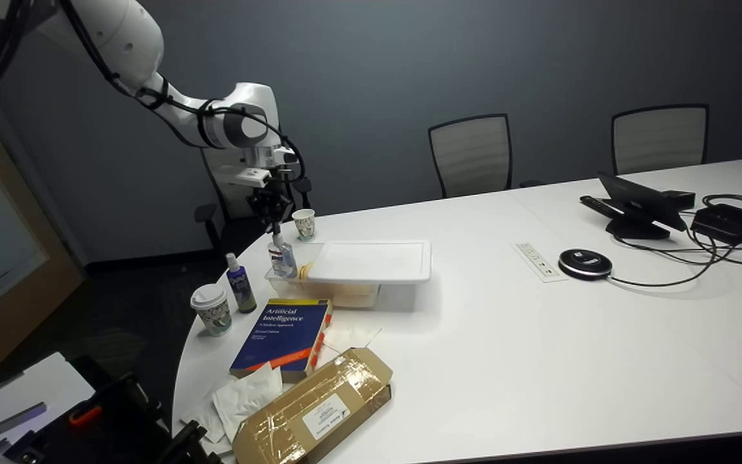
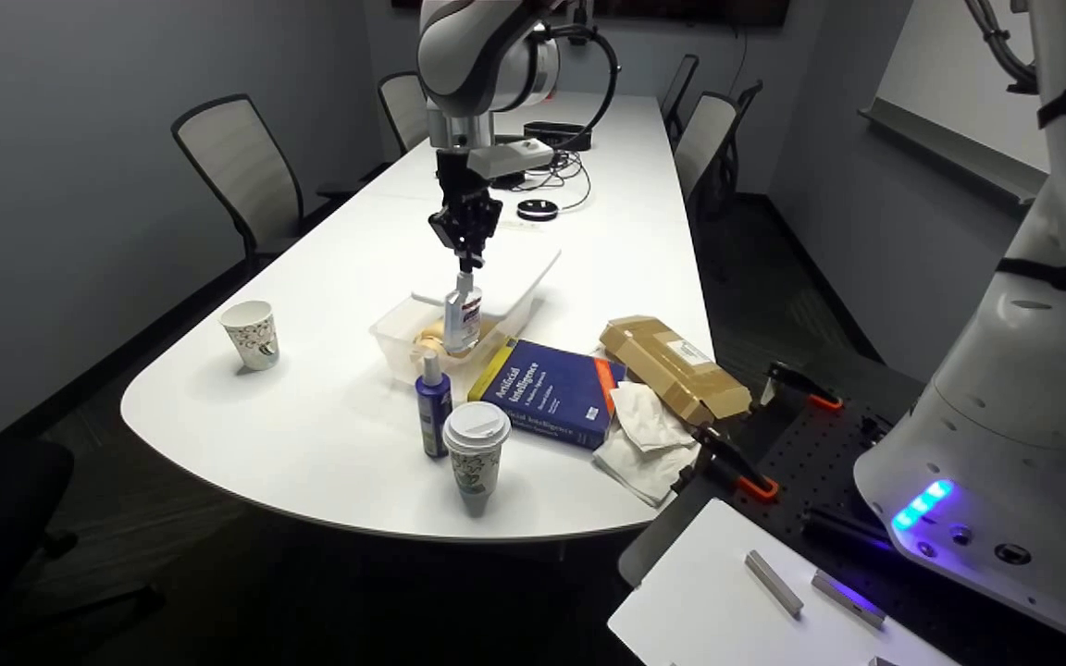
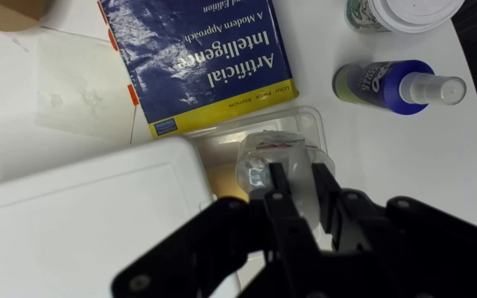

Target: Put the transparent bottle in the bowl

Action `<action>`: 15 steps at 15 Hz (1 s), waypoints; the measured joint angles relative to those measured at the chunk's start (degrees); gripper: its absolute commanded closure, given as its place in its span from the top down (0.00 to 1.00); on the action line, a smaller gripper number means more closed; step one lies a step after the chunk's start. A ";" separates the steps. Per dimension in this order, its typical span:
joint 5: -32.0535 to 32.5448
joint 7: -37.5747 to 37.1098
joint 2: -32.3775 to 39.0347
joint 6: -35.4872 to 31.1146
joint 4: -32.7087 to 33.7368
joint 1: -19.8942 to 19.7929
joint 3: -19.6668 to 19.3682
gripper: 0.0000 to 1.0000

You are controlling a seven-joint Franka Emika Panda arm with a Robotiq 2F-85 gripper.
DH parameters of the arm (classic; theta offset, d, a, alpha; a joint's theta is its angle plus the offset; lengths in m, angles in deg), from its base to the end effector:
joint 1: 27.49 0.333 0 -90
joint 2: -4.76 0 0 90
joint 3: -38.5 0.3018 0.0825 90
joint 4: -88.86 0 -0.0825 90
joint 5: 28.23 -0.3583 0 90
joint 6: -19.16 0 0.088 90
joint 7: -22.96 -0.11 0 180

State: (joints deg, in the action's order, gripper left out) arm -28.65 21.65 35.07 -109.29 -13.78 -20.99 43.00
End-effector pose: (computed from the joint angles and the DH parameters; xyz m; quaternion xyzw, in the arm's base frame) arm 0.6104 0.1154 0.2525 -0.9960 -0.0774 0.0407 0.0185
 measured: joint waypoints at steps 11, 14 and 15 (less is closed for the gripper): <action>0.00 0.00 6.03 -3.30 0.23 -0.75 -1.08 0.05; 0.00 0.00 8.04 -3.35 0.95 -0.71 -1.03 0.05; 0.00 0.00 8.65 -3.35 1.25 -0.71 -1.01 0.05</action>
State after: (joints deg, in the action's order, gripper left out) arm -28.65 21.64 43.72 -112.65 -12.52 -21.69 41.99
